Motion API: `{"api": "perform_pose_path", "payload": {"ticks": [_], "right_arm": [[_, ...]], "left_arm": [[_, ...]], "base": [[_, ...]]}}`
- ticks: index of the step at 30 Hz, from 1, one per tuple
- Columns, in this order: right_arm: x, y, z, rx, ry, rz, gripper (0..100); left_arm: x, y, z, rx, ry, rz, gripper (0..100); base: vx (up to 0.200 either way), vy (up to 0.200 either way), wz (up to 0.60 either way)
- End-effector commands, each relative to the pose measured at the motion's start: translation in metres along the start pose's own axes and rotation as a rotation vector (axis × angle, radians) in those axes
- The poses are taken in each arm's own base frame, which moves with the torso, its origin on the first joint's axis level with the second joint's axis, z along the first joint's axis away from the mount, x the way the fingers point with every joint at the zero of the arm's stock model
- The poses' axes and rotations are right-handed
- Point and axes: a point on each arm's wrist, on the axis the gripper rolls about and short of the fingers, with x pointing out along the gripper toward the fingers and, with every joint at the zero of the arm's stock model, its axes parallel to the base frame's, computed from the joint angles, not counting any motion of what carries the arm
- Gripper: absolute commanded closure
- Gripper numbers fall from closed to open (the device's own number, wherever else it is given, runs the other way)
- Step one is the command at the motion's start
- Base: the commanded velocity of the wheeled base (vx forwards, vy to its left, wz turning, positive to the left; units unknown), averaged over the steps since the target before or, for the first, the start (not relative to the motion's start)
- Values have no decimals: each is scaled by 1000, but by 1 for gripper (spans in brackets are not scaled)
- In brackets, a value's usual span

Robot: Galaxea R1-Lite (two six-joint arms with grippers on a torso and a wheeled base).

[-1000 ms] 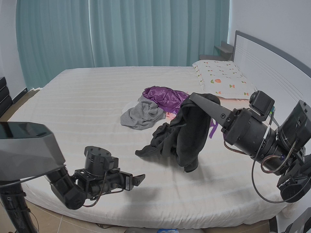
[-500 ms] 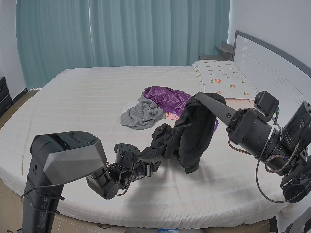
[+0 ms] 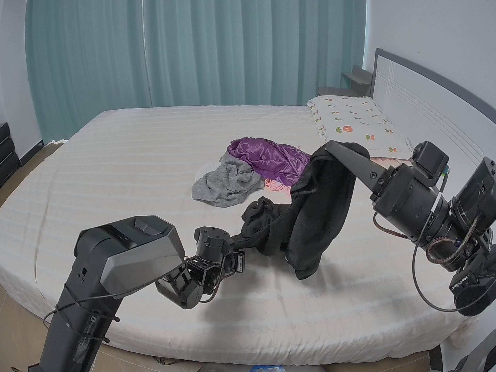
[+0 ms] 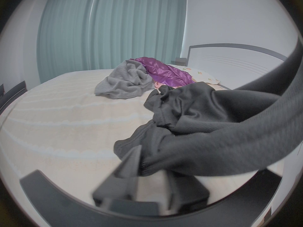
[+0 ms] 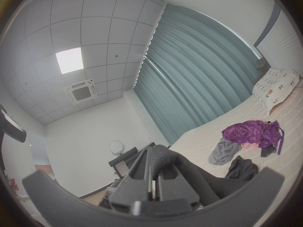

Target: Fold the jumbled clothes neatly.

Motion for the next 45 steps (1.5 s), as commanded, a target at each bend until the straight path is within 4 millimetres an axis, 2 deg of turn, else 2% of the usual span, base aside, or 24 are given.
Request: {"api": "perform_pose_path", "payload": {"ticks": [1, 2, 3, 4, 5, 6, 7, 8, 9, 13, 15, 16, 17, 20, 24, 27, 31, 36, 39, 45], "right_arm": [[0, -18, 2, -8, -2, -54, 100], [0, -18, 2, -8, -2, -54, 100], [2, -34, 3, -15, -7, -105, 100], [2, -38, 3, -16, -6, -116, 100], [3, -53, 2, -19, -3, -164, 100], [3, -60, 1, -20, -2, -184, 100], [5, -77, -1, -21, 3, -228, 100], [5, -82, -1, -22, 4, -241, 100], [7, -98, -1, -27, -5, -279, 100], [20, -133, 8, -60, -86, -347, 100], [28, -137, 21, -95, -165, -364, 100], [30, -137, 24, -99, -180, -364, 100], [36, -133, 36, -116, -228, -352, 100], [42, -117, 61, -150, -309, -300, 100], [40, -106, 70, -163, -333, -277, 100], [35, -109, 62, -153, -308, -297, 100], [13, -121, 25, -91, -170, -368, 100], [-7, -127, -13, -19, -50, -422, 100], [-11, -126, -30, 54, -5, -433, 100], [-13, -131, -47, 97, 42, -464, 100]], "left_arm": [[-6, 12, 5, -19, 0, 29, 100], [-6, 12, 5, -19, 0, 29, 100], [-21, 19, 18, -45, -10, 40, 100], [-25, 19, 22, -54, -13, 40, 100], [-38, 23, 33, -91, -26, 43, 100], [-44, 23, 37, -106, -33, 43, 100], [-60, 25, 51, -153, -53, 41, 100], [-65, 26, 55, -166, -60, 41, 100], [-83, 29, 70, -211, -90, 37, 100], [-134, 38, 114, -296, -199, 23, 100], [-157, 43, 135, -326, -242, 24, 100], [-163, 44, 139, -334, -251, 23, 100], [-179, 48, 154, -362, -285, 22, 100], [-210, 55, 178, -392, -357, 16, 100], [-236, 59, 190, -409, -421, 6, 100], [-239, 61, 183, -444, -402, 4, 100], [-234, 63, 157, -509, -315, 17, 100], [-211, 57, 120, -582, -165, 34, 100], [-203, 51, 105, -628, -110, 37, 100], [-205, 50, 78, -659, -16, 50, 100]], "base": [[0, 0, 0], [0, 0, 0], [0, 0, 0], [0, 0, 0], [0, 0, 0], [0, 0, 0], [0, 0, 0], [0, 0, 0], [0, 0, 0], [0, 0, 0], [0, 0, 0], [0, 0, 0], [0, 0, 0], [0, 0, 0], [0, 0, 0], [0, 0, 0], [0, 0, 0], [0, 0, 0], [0, 0, 0], [0, 0, 0]]}}
